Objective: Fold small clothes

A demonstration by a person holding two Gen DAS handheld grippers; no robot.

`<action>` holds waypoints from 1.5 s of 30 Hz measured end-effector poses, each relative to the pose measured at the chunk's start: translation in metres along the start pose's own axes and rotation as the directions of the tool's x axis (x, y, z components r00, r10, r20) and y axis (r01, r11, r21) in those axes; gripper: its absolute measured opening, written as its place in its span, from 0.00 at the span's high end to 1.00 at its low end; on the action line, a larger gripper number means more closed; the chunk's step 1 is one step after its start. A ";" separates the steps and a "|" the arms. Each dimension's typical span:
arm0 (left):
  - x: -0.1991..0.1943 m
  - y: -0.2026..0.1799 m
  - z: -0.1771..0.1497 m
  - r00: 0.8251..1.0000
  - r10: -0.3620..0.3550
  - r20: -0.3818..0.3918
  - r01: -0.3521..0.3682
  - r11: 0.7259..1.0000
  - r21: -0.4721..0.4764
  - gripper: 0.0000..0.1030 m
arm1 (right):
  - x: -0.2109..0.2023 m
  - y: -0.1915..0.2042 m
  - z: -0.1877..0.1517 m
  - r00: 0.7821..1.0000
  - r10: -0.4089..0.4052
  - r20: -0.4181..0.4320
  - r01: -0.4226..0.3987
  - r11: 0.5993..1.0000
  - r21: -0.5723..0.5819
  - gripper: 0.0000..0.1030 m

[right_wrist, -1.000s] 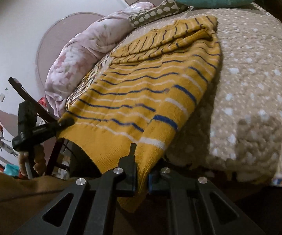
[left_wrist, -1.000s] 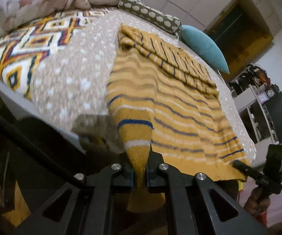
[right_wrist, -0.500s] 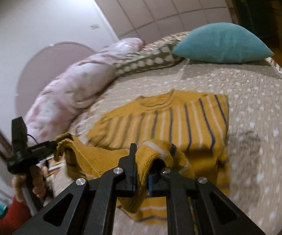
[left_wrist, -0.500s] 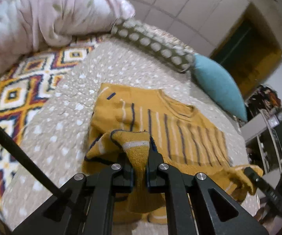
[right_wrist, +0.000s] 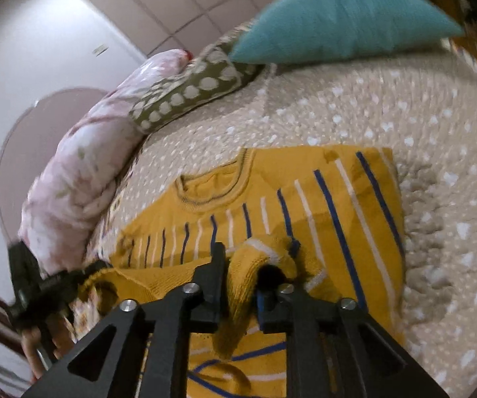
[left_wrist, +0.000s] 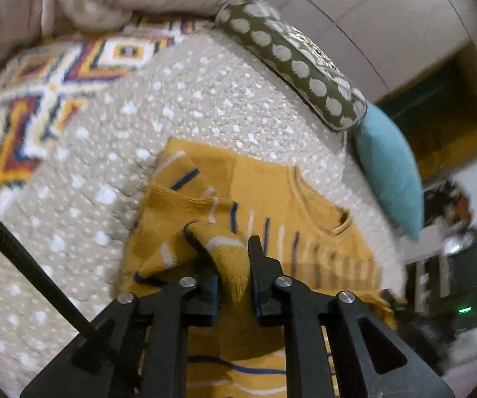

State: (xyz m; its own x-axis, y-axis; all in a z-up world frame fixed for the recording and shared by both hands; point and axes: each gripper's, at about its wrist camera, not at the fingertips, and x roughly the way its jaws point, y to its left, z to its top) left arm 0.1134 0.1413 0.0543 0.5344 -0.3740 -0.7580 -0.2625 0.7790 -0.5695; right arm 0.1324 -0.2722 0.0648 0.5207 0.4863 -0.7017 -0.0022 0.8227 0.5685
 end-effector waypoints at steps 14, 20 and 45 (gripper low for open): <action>0.013 0.032 0.028 0.972 -0.235 0.001 0.229 0.947 -0.226 0.66 | 0.035 -0.056 0.028 0.977 0.207 0.042 -0.207 0.901 0.382 0.31; -0.009 0.043 0.039 0.966 -0.241 0.095 0.257 0.933 -0.250 0.55 | 0.024 -0.064 0.039 0.974 0.208 0.085 -0.225 0.885 0.408 0.31; -0.055 0.074 -0.074 0.963 0.268 0.024 -0.262 0.915 0.306 0.76 | -0.072 -0.081 -0.088 0.981 -0.195 0.003 0.195 0.978 -0.080 0.84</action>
State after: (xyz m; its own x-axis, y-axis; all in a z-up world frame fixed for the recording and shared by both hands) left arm 0.0053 0.1824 0.0301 0.4635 -0.1400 -0.8750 -0.1343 0.9650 -0.2255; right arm 0.0198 -0.3480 0.0315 0.5139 0.3151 -0.7979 0.0312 0.9226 0.3845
